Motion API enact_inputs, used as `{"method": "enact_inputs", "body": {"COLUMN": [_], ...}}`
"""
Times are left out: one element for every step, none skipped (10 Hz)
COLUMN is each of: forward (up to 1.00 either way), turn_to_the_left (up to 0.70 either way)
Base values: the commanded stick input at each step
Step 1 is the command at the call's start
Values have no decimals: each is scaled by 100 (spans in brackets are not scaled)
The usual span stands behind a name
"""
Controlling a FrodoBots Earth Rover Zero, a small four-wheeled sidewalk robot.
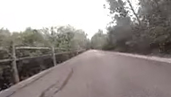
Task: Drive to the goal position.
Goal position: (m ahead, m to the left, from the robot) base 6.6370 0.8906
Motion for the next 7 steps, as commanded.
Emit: {"method": "enact_inputs", "body": {"forward": [70,70,70,70,70,70,70], "turn_to_the_left": [0,0,0,0,-10,-25,-29]}}
